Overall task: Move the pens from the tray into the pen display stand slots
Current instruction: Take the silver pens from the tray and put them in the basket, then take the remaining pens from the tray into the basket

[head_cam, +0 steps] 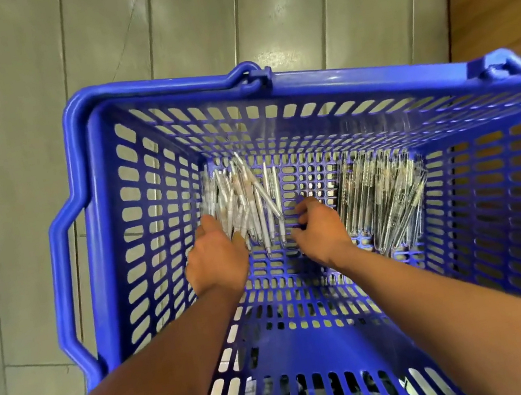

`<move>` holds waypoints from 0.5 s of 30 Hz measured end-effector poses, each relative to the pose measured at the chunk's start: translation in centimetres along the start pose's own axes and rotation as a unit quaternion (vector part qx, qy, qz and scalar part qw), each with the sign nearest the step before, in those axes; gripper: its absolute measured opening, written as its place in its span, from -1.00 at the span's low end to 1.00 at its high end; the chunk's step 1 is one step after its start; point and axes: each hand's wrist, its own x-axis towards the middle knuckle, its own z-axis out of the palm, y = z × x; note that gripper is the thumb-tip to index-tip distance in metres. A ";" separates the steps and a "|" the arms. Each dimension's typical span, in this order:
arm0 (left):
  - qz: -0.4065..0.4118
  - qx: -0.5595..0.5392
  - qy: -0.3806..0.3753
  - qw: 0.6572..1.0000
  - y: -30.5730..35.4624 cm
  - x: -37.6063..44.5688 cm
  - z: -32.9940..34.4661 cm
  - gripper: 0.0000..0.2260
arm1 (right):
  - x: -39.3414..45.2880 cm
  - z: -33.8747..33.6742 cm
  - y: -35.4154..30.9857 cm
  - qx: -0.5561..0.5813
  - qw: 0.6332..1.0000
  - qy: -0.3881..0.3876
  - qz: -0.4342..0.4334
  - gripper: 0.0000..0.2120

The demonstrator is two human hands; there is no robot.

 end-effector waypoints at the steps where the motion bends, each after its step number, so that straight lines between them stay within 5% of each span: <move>1: 0.004 -0.004 0.003 1.000 0.0 -0.2 -0.2 -0.68 | -0.2 -0.2 0.0 0.011 1.000 -0.003 0.005 -0.64; 9: -0.009 -0.109 -0.083 0.991 0.2 -5.1 -5.5 -0.79 | -7.5 -5.7 -2.0 0.168 0.982 -0.060 0.057 -0.87; 15: -0.101 -0.381 -0.187 0.900 2.7 -11.4 -15.0 -0.76 | -16.9 -13.8 -6.2 0.311 0.944 -0.034 0.102 -0.92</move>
